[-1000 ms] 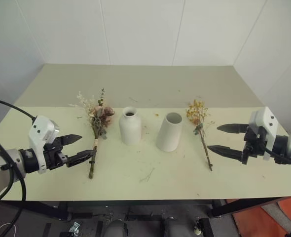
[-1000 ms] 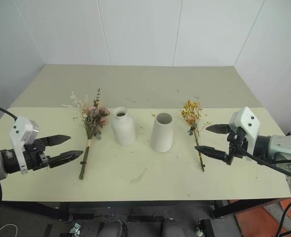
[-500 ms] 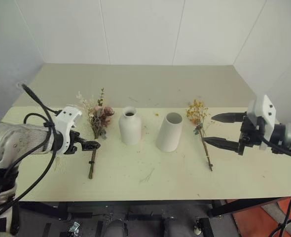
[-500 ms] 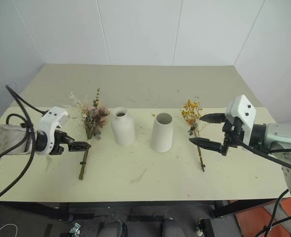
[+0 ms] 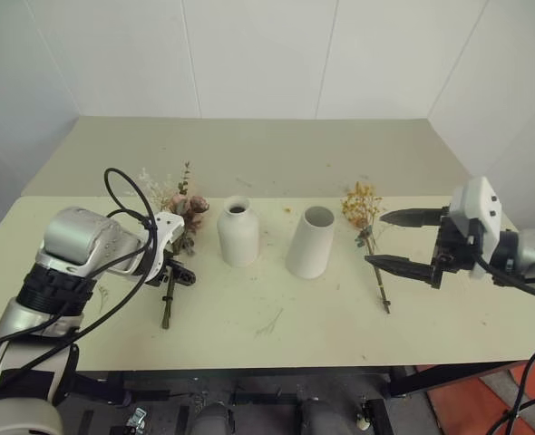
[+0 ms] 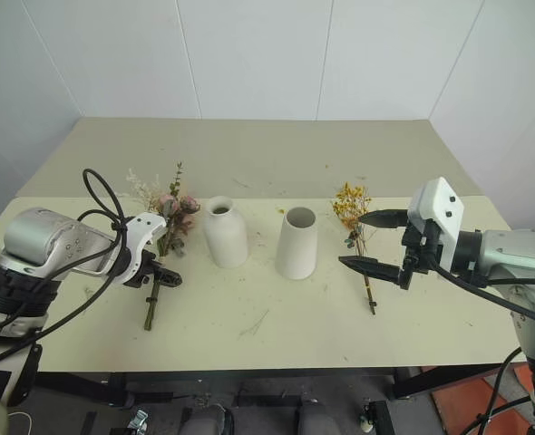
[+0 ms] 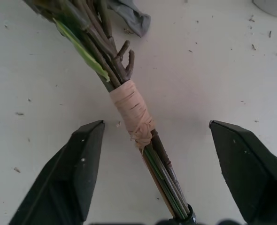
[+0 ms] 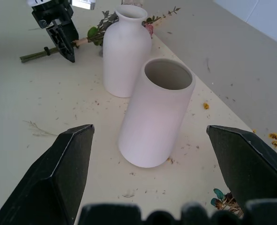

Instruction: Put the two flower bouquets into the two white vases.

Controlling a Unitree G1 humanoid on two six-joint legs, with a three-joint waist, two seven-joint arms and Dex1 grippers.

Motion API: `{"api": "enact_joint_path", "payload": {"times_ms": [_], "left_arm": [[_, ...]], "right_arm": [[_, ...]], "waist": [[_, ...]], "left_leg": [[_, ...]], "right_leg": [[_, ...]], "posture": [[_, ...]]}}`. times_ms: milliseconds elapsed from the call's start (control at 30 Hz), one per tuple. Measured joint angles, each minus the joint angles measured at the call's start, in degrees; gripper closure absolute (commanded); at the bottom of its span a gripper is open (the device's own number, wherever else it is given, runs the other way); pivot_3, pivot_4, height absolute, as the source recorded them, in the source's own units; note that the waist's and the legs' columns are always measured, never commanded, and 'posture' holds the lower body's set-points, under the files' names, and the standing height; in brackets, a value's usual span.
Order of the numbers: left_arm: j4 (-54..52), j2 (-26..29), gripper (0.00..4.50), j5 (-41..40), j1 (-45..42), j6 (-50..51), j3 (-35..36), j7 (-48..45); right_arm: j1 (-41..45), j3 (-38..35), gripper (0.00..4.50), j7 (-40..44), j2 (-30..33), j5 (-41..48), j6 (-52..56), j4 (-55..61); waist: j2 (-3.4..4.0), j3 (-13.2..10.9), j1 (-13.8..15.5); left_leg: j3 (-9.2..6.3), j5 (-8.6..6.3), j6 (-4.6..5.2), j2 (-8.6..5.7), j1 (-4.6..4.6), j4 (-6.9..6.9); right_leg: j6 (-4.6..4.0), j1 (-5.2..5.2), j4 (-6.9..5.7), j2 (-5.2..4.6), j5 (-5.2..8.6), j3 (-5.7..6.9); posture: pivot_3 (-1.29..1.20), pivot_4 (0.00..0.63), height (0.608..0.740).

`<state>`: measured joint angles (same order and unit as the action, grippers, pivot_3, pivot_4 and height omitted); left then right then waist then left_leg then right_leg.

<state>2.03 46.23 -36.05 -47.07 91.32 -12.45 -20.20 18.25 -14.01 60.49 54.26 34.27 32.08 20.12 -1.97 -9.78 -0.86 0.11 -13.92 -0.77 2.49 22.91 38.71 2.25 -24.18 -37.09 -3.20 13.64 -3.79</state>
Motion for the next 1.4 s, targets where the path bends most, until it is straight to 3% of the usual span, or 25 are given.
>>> {"api": "enact_joint_path", "payload": {"times_ms": [300, 567, 733, 833, 967, 1167, 1400], "left_arm": [[1.1, -0.7, 4.36, 4.6, 0.1, -0.5, 1.2, -1.2], [1.3, -1.4, 4.41, 7.7, 1.0, -1.5, 7.2, 0.3], [3.0, -7.9, 4.41, 11.3, 1.0, -13.1, 20.7, 5.7], [2.4, -12.9, 4.41, 8.4, 0.7, -21.3, 29.6, 4.0], [1.4, -16.6, 4.41, -0.1, -2.8, -25.3, 36.3, -2.5], [1.3, -16.9, 4.41, -8.0, -8.6, -30.2, 35.3, -15.2], [5.7, -17.5, 4.41, -8.0, -13.4, -36.0, 27.1, -24.4]], "right_arm": [[-1.2, -0.2, 0.0, -0.8, 0.0, 0.7, 0.0, 0.5], [-1.5, -0.3, 0.0, -0.8, 0.0, 0.8, 0.0, 0.6], [-1.5, -0.3, 0.0, -0.8, 0.0, 0.8, 0.0, 0.6], [-1.2, -0.2, 0.0, -0.8, 0.0, 0.8, 0.0, 0.6], [-1.2, -0.2, 0.0, -1.0, 0.0, 0.8, 0.0, 0.6], [-1.2, -0.3, 0.0, -1.9, -0.1, 0.8, 0.0, 0.8], [-2.3, -0.8, 0.0, -3.4, -0.8, 1.1, 0.0, 3.2]], "waist": [[0.0, 0.0, 0.0], [0.0, 0.0, -0.1], [-0.01, 0.0, 0.2], [-0.01, 0.0, 0.3], [-0.01, 0.0, 0.3], [-0.01, 0.0, 0.0], [-0.01, 0.0, 0.0]], "left_leg": [[-0.01, 0.0, 0.0, -0.01, 0.04, 0.02], [-0.03, 0.0, 0.0, -0.01, 0.06, 0.03], [-0.04, 0.0, 0.0, -0.03, 0.11, 0.07], [-0.06, 0.0, 0.0, -0.03, 0.23, 0.13], [-0.07, 0.0, 0.0, -0.07, 0.26, 0.16], [-0.07, 0.01, -0.01, -0.09, 0.19, 0.15], [-0.07, 0.0, 0.0, -0.09, 0.2, 0.15]], "right_leg": [[0.01, -0.01, 0.01, -0.02, 0.0, 0.01], [0.01, -0.03, 0.0, -0.01, 0.0, 0.01], [0.02, -0.02, 0.03, -0.07, -0.02, 0.04], [0.04, -0.05, 0.04, -0.11, -0.04, 0.11], [0.08, -0.05, 0.05, -0.14, -0.06, 0.11], [0.08, -0.02, 0.01, -0.12, -0.06, 0.09], [0.09, -0.02, 0.04, -0.12, -0.06, 0.08]], "posture": [[0.0, 0.15, 0.74], [0.0, 0.15, 0.74], [0.0, 0.15, 0.74], [0.0, 0.15, 0.74], [0.0, 0.15, 0.74], [0.0, 0.15, 0.74], [0.0, 0.15, 0.74]]}}
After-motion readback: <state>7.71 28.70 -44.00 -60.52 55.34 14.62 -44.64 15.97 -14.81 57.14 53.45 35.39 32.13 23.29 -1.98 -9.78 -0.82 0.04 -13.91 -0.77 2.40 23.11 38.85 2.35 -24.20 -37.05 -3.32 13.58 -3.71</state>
